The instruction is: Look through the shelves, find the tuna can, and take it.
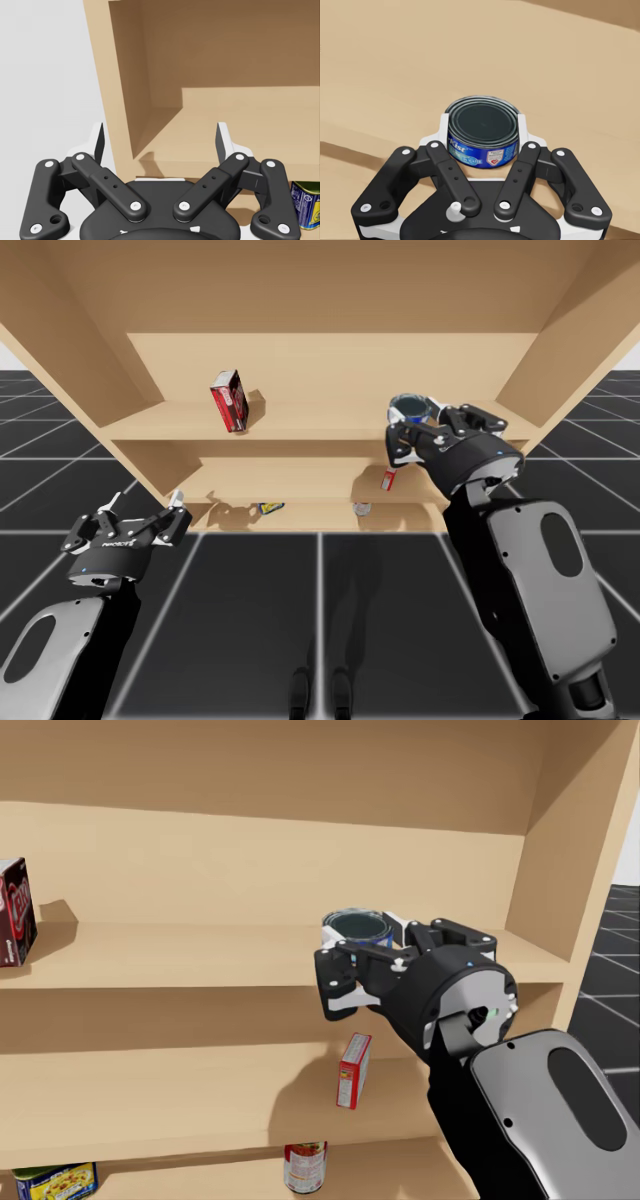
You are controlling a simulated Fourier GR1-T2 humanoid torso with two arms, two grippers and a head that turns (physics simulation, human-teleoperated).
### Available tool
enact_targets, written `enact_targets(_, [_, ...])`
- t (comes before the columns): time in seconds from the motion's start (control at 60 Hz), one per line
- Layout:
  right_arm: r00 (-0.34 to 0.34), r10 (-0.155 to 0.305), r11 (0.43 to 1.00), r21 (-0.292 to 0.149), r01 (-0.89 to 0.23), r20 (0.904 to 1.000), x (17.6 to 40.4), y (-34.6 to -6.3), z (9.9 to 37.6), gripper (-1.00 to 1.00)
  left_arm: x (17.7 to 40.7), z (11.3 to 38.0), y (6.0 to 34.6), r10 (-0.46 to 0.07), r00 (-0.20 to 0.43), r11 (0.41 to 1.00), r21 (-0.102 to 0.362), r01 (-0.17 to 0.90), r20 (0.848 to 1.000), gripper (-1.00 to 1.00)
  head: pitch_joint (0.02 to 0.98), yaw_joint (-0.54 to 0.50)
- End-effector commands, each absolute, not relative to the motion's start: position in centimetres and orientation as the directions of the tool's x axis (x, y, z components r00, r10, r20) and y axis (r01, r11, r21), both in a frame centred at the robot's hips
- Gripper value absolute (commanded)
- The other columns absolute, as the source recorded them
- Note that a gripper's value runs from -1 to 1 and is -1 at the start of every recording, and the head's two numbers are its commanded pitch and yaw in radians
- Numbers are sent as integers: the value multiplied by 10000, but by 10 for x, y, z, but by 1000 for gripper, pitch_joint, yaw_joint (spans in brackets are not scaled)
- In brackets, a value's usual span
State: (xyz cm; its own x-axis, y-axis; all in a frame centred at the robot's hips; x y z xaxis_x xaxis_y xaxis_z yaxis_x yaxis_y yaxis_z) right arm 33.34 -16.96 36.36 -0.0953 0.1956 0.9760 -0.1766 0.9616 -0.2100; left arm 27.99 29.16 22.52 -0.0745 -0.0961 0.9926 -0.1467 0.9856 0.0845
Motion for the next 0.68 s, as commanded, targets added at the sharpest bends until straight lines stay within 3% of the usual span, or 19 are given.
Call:
enact_targets(0.017, [48,2442,9684,-2436,-531,9697,302,-190,362,1000,280,225,291,-975,-749,9854,857,-1468,9924,-1000,362,-221])
enact_targets(0.117, [-575,2878,9565,-2900,-327,9560,274,-191,361,999,280,225,291,-985,-748,9853,868,-1469,9923,-1000,357,-223])
enact_targets(0.283, [-1262,3061,9496,-3121,-300,9436,236,-198,360,1000,280,225,291,-1011,-740,9851,894,-1470,9921,-1000,356,-223])
enact_targets(0.35, [-1789,3213,9447,-3279,-80,9299,221,-203,358,1000,280,225,291,-1011,-744,9851,893,-1473,9921,-1000,358,-223])
enact_targets(0.4, [-1959,3169,9459,-3243,-65,9280,214,-206,357,1000,280,225,291,-1007,-742,9851,889,-1474,9922,-1000,358,-222])
enact_targets(0.433, [-2267,3238,9437,-3307,81,9185,208,-211,355,1000,280,225,291,-1010,-742,9850,892,-1476,9921,-1000,360,-220])
enact_targets(0.5, [-2470,3265,9433,-3310,243,9124,200,-217,351,1000,280,225,291,-1011,-747,9850,893,-1474,9921,-1000,363,-218])
enact_targets(0.55, [-2704,3451,9367,-3479,392,8988,194,-223,343,1000,280,225,291,-1014,-748,9851,896,-1470,9920,-1000,363,-216])
enact_targets(0.617, [-2623,3309,9419,-3341,334,9065,187,-228,334,1000,280,225,291,-1013,-747,9850,894,-1477,9921,-1000,364,-211])
enact_targets(0.65, [-2656,3418,9379,-3449,364,9015,185,-229,331,1000,280,225,291,-1019,-745,9849,901,-1481,9920,-1000,365,-211])
enact_targets(0.683, [-2593,3367,9398,-3401,332,9052,182,-230,327,1000,280,225,291,-1025,-741,9849,908,-1477,9920,-1000,366,-211])
